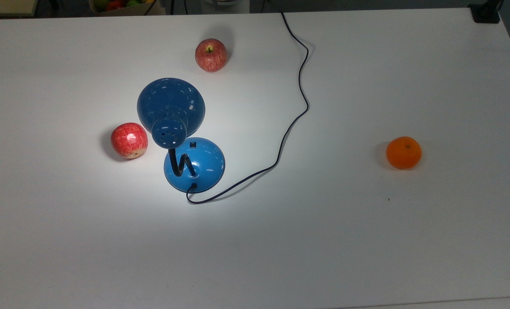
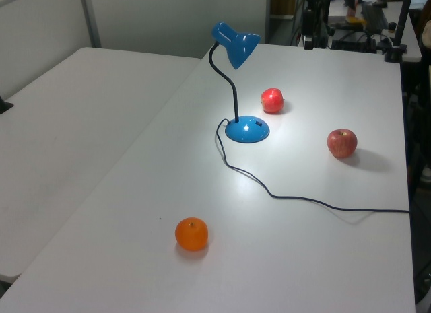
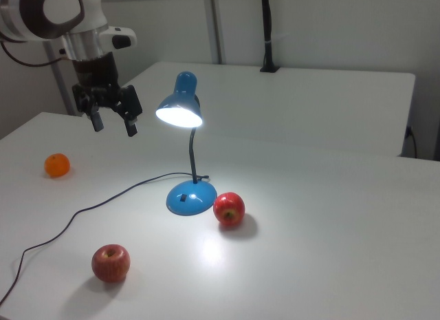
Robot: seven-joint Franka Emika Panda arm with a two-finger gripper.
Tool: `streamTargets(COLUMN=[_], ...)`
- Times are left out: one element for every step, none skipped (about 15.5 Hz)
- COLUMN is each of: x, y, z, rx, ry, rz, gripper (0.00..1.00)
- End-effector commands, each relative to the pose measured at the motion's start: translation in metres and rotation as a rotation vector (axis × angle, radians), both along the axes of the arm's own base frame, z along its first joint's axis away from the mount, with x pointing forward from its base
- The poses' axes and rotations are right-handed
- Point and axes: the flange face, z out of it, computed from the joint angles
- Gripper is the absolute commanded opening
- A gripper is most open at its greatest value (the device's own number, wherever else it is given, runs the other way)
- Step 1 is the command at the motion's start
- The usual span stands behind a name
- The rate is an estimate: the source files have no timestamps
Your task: Turn off lamp
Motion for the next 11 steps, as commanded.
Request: streamTargets(x=[-0.0035,-0.0034,-0.0034,-0.002,-0.0007,0.0001,0.002,0.0037,0.0049,0.0049,0.0046], y=[-0.002,-0.0027,-0.0034,-0.0035,-0.0024,-0.0023,-0.0014,-0.0007,0.0013,0.0013,0.0012], z=[0.0058,0.0065,0.0065,0.0052,0.0034,0.0017,0.0011,0.0005,-0.002,-0.002,-0.0023], rx=[0.003,0.005,0.006,0.005,0.006,0.008,0.008,0.007,0.0,0.0,0.0], ry=[0.002,0.001,0.001,-0.001,0.002,0.005,0.005,0.006,0.01,0.011,0.014], rz=[0.022,0.019,0.016,0.018,0.019,0.018,0.021,0.013,0.016,0.02,0.024], gripper=[1.0,1.0,1.0,1.0,1.0,1.0,1.0,1.0,1.0,1.0,1.0])
